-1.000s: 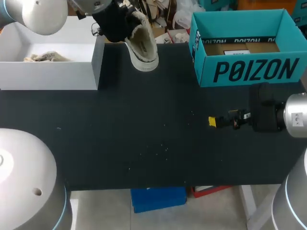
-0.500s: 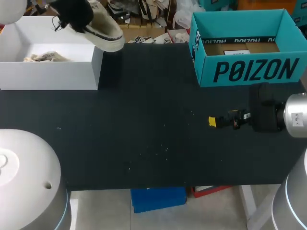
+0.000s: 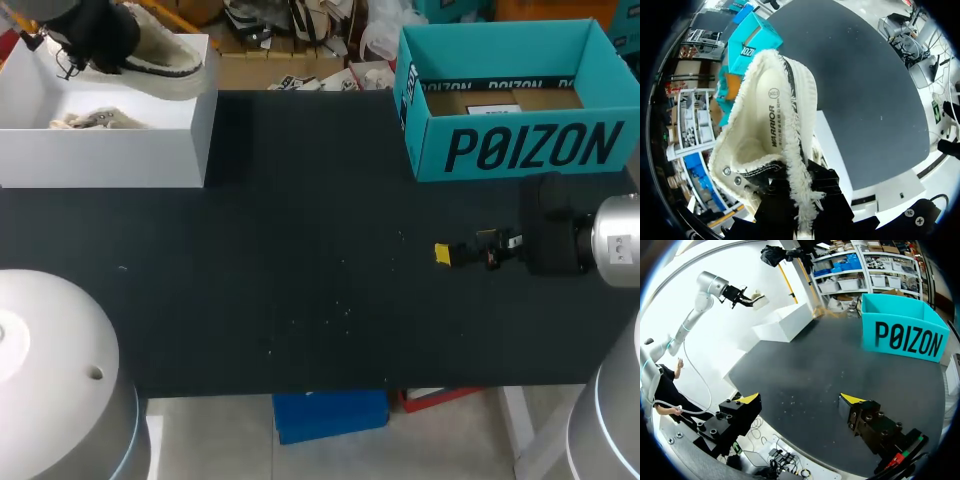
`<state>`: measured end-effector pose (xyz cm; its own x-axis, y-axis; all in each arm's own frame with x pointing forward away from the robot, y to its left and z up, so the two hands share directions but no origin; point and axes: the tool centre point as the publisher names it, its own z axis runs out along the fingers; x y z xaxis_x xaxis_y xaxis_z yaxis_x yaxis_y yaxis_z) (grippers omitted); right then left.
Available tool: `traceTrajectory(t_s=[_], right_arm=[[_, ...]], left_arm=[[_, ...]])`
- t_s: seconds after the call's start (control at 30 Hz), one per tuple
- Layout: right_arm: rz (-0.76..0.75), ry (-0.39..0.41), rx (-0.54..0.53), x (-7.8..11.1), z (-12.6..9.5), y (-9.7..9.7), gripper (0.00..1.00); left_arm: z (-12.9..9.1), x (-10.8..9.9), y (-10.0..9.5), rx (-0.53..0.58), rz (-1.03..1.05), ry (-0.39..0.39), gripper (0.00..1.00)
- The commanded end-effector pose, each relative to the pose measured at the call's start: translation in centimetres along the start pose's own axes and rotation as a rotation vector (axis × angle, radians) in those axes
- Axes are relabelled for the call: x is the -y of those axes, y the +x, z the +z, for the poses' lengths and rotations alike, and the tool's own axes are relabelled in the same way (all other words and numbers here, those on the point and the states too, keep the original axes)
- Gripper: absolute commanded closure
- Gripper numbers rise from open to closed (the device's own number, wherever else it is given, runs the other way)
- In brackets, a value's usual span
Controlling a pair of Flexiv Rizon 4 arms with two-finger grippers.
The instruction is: Take the shoe out of the shoebox, open the shoe tongue, remove and reinsert the insole, then place the shoe into the shoebox
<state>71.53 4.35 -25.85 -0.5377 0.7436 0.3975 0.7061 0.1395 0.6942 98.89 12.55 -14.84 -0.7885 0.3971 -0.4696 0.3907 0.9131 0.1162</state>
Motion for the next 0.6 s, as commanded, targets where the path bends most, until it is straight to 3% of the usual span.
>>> traceTrajectory(t_s=[0.03,0.27,0.33,0.43,0.6], right_arm=[[0.001,-0.001,0.001,0.0,0.1,0.1,0.00],[0.001,-0.001,0.001,0.0,0.1,0.1,0.00],[0.001,-0.001,0.001,0.0,0.1,0.1,0.00],[0.001,-0.001,0.001,0.0,0.1,0.1,0.00],[0.001,-0.001,0.001,0.0,0.1,0.1,0.00]], left_arm=[[-0.1,-0.1,0.2,0.012,0.004,0.000,1.00],[-0.1,-0.1,0.2,0.012,0.004,0.000,1.00],[0.4,-0.1,-0.2,-0.011,-0.035,0.039,1.00],[1.3,-2.1,-1.2,-0.036,-0.111,0.040,1.00],[2.9,-7.2,-2.3,-0.054,-0.221,-0.014,1.00]])
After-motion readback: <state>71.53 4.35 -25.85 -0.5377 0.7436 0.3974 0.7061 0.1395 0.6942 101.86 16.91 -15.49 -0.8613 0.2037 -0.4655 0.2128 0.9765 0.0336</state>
